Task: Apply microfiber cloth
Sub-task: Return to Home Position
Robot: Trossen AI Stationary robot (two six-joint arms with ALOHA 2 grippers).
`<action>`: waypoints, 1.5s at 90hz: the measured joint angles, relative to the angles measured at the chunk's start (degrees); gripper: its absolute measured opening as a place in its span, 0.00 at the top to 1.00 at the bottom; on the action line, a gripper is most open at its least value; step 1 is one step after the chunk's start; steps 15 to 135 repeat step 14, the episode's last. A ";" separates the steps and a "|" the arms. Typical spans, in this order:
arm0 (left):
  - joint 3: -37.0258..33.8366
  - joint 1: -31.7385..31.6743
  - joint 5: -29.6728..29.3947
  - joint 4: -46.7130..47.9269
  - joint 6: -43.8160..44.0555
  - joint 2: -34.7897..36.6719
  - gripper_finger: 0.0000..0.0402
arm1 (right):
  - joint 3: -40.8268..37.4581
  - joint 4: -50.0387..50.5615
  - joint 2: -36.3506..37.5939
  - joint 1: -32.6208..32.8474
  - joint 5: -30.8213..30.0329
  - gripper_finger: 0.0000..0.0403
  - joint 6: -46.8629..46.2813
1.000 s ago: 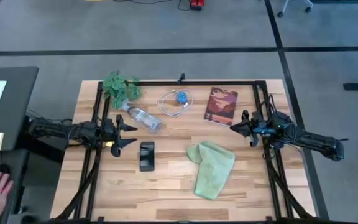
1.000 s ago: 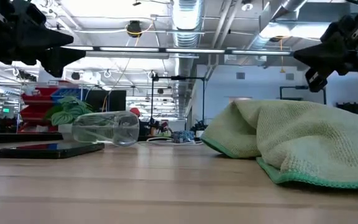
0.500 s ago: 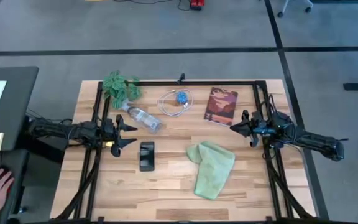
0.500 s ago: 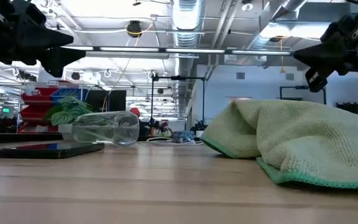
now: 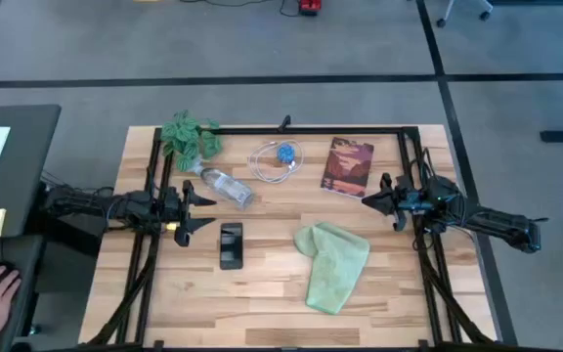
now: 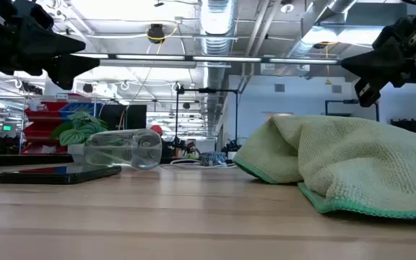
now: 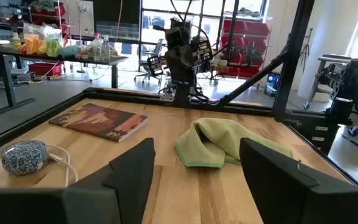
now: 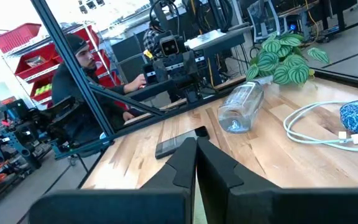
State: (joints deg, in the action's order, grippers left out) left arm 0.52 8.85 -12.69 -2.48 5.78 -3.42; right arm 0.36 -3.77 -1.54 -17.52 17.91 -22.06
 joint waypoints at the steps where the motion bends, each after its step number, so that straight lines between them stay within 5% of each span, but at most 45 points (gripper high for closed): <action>1: 0.00 0.01 0.00 0.00 0.00 0.00 0.47 | 0.00 0.01 0.00 0.00 0.00 1.00 0.01; 135: -0.01 0.01 0.00 0.00 0.00 0.00 0.47 | 0.00 0.02 0.00 0.00 0.00 1.00 0.02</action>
